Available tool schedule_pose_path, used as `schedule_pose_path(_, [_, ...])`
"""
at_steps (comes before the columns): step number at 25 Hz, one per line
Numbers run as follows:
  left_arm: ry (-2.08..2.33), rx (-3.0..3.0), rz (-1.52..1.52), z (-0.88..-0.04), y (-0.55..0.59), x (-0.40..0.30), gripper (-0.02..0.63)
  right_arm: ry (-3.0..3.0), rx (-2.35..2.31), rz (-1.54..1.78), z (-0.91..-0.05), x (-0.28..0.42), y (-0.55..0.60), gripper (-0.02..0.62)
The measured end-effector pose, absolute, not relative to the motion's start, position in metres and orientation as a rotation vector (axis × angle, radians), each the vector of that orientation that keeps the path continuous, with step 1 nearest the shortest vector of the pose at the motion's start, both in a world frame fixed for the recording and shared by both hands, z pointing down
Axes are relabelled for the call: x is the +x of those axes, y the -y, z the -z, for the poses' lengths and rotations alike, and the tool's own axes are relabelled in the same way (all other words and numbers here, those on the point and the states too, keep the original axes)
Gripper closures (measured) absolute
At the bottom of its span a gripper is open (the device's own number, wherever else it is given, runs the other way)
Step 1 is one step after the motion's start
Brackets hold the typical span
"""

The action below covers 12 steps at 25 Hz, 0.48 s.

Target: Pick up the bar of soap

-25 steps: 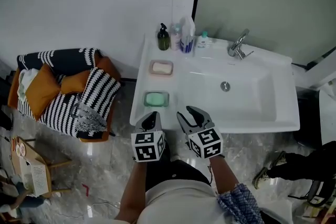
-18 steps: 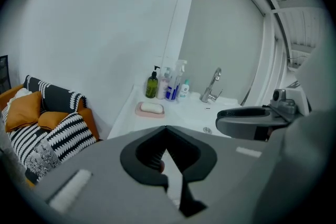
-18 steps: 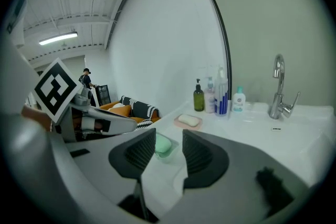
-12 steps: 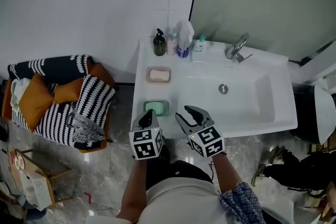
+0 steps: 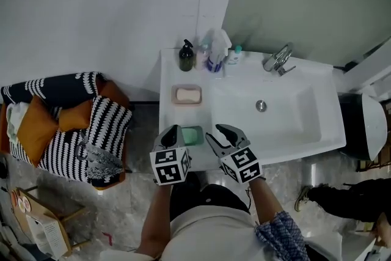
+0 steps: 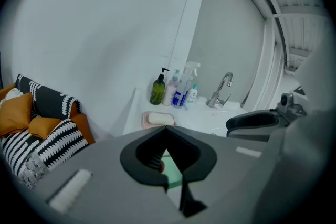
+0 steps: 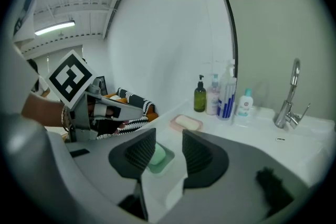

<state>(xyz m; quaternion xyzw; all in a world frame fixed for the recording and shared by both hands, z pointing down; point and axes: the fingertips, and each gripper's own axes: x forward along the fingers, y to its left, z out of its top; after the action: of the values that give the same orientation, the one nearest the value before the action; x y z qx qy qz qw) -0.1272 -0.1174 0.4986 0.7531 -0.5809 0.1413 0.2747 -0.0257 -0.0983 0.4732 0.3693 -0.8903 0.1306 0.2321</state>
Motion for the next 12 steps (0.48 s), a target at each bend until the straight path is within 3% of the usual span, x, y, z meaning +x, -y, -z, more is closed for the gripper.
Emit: schedule_pose_path(12, [1.502, 2.118, -0.461, -0.499, 0.155, -0.149, 0.598, 2.379, 0.916, -0.256, -0.477, -0.058, 0.138, 0.446])
